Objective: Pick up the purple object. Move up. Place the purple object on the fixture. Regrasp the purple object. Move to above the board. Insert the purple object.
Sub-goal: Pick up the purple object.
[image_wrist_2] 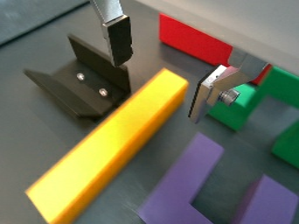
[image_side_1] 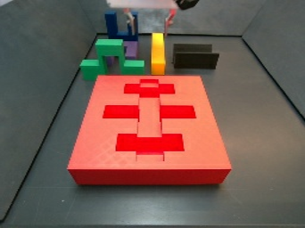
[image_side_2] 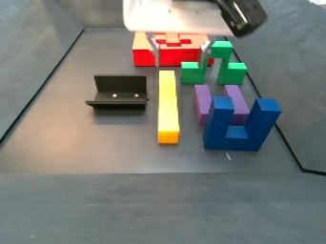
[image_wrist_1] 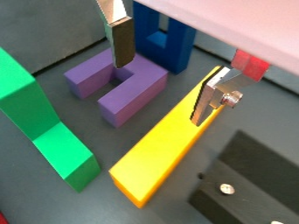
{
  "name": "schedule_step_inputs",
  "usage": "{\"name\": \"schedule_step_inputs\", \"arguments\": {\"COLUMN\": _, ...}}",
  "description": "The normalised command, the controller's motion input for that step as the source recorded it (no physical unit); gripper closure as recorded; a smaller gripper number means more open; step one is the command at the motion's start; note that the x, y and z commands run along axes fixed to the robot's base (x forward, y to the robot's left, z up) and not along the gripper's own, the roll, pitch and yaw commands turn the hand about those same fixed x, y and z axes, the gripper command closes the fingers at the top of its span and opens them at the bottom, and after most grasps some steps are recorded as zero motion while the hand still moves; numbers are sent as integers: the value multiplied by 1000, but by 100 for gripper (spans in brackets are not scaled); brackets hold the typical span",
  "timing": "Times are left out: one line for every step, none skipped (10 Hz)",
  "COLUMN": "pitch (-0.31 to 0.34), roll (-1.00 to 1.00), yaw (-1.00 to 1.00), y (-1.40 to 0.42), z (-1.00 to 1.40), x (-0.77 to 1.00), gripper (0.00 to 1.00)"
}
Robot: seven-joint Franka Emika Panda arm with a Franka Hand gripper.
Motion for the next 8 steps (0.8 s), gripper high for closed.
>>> {"name": "schedule_step_inputs", "arguments": {"pitch": -251, "roll": -226, "yaw": 0, "y": 0, "z": -380, "x": -409, "gripper": 0}}
{"name": "schedule_step_inputs", "arguments": {"pitch": -267, "roll": -241, "yaw": 0, "y": 0, "z": -311, "x": -354, "gripper": 0}}
{"name": "schedule_step_inputs", "arguments": {"pitch": -260, "roll": -223, "yaw": 0, "y": 6, "z": -271, "x": -266, "gripper": 0}}
{"name": "schedule_step_inputs", "arguments": {"pitch": -247, "roll": -206, "yaw": 0, "y": 0, "z": -300, "x": -326, "gripper": 0}}
{"name": "schedule_step_inputs", "arguments": {"pitch": -226, "roll": -174, "yaw": 0, "y": 0, "z": -280, "x": -417, "gripper": 0}}
{"name": "schedule_step_inputs", "arguments": {"pitch": -196, "roll": -140, "yaw": 0, "y": 0, "z": -294, "x": -351, "gripper": 0}}
{"name": "schedule_step_inputs", "arguments": {"pitch": -161, "roll": -114, "yaw": 0, "y": 0, "z": -246, "x": -246, "gripper": 0}}
{"name": "schedule_step_inputs", "arguments": {"pitch": -97, "roll": -43, "yaw": 0, "y": 0, "z": -237, "x": -134, "gripper": 0}}
